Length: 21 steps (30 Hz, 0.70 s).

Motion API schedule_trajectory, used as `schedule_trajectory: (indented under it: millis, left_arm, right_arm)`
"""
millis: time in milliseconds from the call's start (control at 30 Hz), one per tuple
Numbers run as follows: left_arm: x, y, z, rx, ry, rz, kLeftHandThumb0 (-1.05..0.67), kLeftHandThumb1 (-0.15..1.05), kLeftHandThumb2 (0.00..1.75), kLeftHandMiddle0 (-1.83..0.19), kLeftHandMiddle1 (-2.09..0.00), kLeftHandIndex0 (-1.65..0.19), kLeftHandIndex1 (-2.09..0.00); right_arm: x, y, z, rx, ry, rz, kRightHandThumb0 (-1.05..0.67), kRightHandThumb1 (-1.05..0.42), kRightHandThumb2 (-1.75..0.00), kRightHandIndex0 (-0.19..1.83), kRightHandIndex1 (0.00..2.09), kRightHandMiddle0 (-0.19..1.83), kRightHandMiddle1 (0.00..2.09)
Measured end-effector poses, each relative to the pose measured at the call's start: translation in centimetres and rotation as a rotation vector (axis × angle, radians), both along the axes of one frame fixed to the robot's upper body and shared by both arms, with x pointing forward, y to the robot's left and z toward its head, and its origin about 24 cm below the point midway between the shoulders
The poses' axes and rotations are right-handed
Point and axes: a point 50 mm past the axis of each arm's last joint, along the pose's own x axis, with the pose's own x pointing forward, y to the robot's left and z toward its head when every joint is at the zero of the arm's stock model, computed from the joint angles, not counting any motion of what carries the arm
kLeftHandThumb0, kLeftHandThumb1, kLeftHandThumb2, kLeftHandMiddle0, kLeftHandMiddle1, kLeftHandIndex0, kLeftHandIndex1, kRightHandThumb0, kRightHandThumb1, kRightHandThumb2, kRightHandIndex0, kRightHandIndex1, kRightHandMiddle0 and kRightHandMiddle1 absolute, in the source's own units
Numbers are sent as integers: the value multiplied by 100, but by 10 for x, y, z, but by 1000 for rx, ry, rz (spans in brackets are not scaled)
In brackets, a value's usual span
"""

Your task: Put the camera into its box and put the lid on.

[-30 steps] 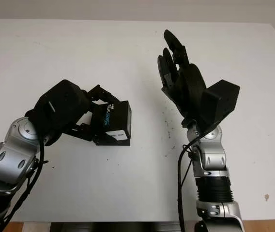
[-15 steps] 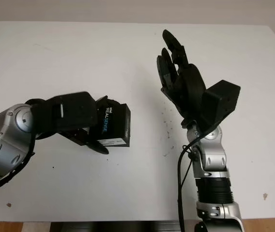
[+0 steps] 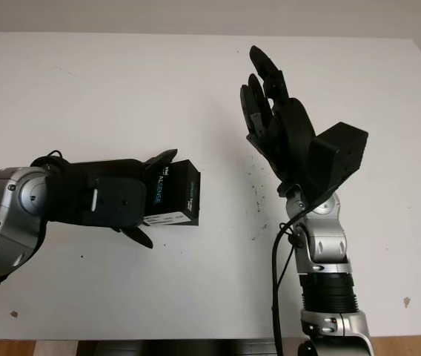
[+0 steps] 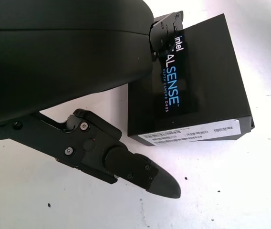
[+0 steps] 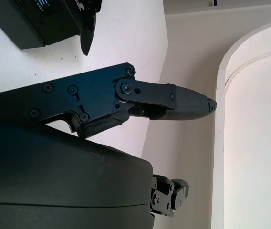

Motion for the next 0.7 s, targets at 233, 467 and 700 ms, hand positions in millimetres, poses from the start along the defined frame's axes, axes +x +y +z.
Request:
schedule_trajectory:
  millis: [233,467,700]
  left_arm:
    - [-1,0,-5,-17,-38,-24,-70,105,19,19,0,19,0]
    - [-2,-3,-8,-84,-30,-13,-71,105,43,19,0,19,0]
    - [-6,-13,-6,16,-189,-145,-72,105,55,19,0,19,0]
  right_arm:
    - [0,1,-1,-4,12,2,-66,-105,-50,-4,6,-19,44]
    - [0,2,-1,-15,12,2,-66,-105,-50,-4,6,-19,46]
    - [0,2,-1,-20,11,4,-67,-105,-48,-4,6,-19,46]
